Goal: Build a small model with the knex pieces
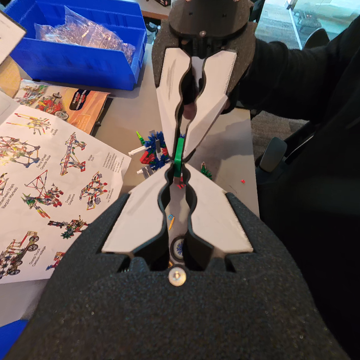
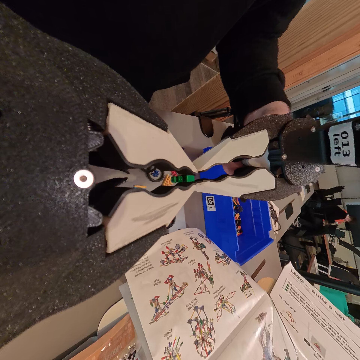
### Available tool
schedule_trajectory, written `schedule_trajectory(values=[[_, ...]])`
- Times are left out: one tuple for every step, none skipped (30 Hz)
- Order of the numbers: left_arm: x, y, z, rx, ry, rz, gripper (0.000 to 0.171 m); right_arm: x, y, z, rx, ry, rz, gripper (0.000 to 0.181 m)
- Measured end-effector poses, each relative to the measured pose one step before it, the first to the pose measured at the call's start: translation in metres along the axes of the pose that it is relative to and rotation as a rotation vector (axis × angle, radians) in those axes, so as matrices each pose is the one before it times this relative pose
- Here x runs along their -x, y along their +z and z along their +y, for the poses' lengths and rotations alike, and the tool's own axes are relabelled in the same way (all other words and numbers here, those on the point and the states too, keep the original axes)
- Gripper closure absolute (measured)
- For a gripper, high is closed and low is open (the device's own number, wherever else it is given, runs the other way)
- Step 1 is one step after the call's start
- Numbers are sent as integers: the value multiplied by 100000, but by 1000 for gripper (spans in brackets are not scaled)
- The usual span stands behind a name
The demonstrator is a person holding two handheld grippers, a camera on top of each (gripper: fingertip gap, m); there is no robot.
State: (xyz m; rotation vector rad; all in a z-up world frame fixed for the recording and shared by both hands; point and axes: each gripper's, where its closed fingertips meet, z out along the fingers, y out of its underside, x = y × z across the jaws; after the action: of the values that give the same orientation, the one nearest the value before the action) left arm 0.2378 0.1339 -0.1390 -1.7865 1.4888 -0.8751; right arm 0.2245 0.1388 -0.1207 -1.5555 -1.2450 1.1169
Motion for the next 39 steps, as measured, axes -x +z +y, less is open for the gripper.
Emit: schedule_trajectory(values=[[72, -138, -197, -1696, -803, 40, 166, -95, -35, -217, -1540, 764, 181, 176], [63, -122, -174, -1548, -707, 79, 166, -80, -31, -210, -1453, 778, 85, 176], [120, -112, -177, -1472, -528, -332, 166, -102, -36, -188, -1343, 843, 268, 176], [41, -95, -159, -1266, -643, 156, 166, -56, -28, -185, -1247, 777, 141, 176], [-36, -86, -92, -807, -325, 483, 166, 5, -8, -127, -913, 740, -226, 176], [46, -56, -49, -376, 190, -336, 166, -9, 6, -84, -595, 597, 48, 176], [91, -24, -28, -137, -299, -503, 166, -61, 10, -42, -378, 303, 489, 176], [4, -29, -49, -446, -603, 228, 166, -33, -11, -50, -431, 65, 370, 176], [-24, -39, -85, -753, -473, 451, 166, 6, -34, -81, -467, 151, 153, 176], [-7, -34, -97, -834, -521, 300, 166, 0, -46, -75, -466, 91, 294, 176], [-10, -26, -90, -722, -501, 243, 166, -7, -44, -88, -422, 11, 412, 176], [-13, -8, -69, -539, -361, 237, 166, 20, -40, -65, -312, 138, 275, 176], [-18, -2, -85, -599, -230, 110, 166, 1, -54, -59, -330, 194, 262, 176], [-37, -2, -80, -656, -304, 227, 166, 10, -64, -49, -416, 224, 166, 176], [-44, 10, -75, -632, -370, 315, 166, 26, -67, -57, -399, 282, 95, 176], [-18, 11, -72, -715, -355, 89, 166, 8, -64, -38, -386, 377, 167, 176], [-23, 5, -80, -694, -433, 143, 166, -7, -66, -51, -453, 463, 173, 176], [31, 16, -100, -871, -682, -62, 166, -31, -67, -68, -551, 555, 239, 176], [34, -2, -109, -1003, -812, -46, 166, -53, -71, -84, -716, 729, 302, 176], [18, 1, -135, -1125, -741, 26, 165, -48, -73, -100, -806, 788, 210, 176], [53, -20, -169, -1377, -778, -67, 165, -60, -89, -139, -1024, 759, 254, 176], [60, -51, -204, -1589, -915, -164, 165, -59, -107, -160, -1163, 943, 233, 176], [80, -47, -198, -1641, -1058, -193, 165, -108, -111, -177, -1255, 1117, 281, 176], [139, -77, -156, -1462, -1119, -367, 164, -157, -143, -187, -1401, 1256, 393, 176], [132, -94, -140, -1432, -1200, -309, 164, -149, -146, -181, -1414, 1388, 206, 176], [89, -80, -140, -1545, -1124, 6, 164, -176, -152, -162, -1419, 1400, 262, 176], [51, -57, -129, -1472, -1106, 134, 162, -220, -144, -151, -1476, 1480, 480, 176], [70, -13, -78, -1113, -921, -110, 162, -157, -140, -135, -1379, 1599, 68, 176], [55, 51, 4, -535, -498, -250, 161, -117, -114, -86, -1225, 1483, -154, 176], [45, 88, 29, -330, -291, -432, 160, -133, -85, -52, -978, 1339, 13, 176], [39, 94, 32, -375, -313, -378, 160, -120, -74, -21, -791, 1266, 49, 176], [7, 79, -3, -530, -325, -165, 160, -61, -61, 7, -675, 1051, -184, 176], [7, 67, -13, -572, -420, 21, 160, -46, -42, 6, -598, 827, -184, 176], [33, 57, -12, -619, -563, -46, 160, -65, -46, 2, -576, 754, 4, 176], [-24, 48, -28, -637, -769, 388, 159, -38, -37, -25, -593, 721, -53, 176], [-31, 52, 26, -242, -781, 476, 159, -11, -33, -16, -522, 670, -257, 176], [-16, 66, 36, -65, -372, 206, 159, 5, -22, 13, -345, 484, -211, 176], [-6, 68, 21, -200, -182, -53, 158, -31, -32, 5, -229, 204, 59, 176], [-1, 84, -12, -415, -299, -76, 158, -49, -45, 2, -179, 159, 174, 176]])
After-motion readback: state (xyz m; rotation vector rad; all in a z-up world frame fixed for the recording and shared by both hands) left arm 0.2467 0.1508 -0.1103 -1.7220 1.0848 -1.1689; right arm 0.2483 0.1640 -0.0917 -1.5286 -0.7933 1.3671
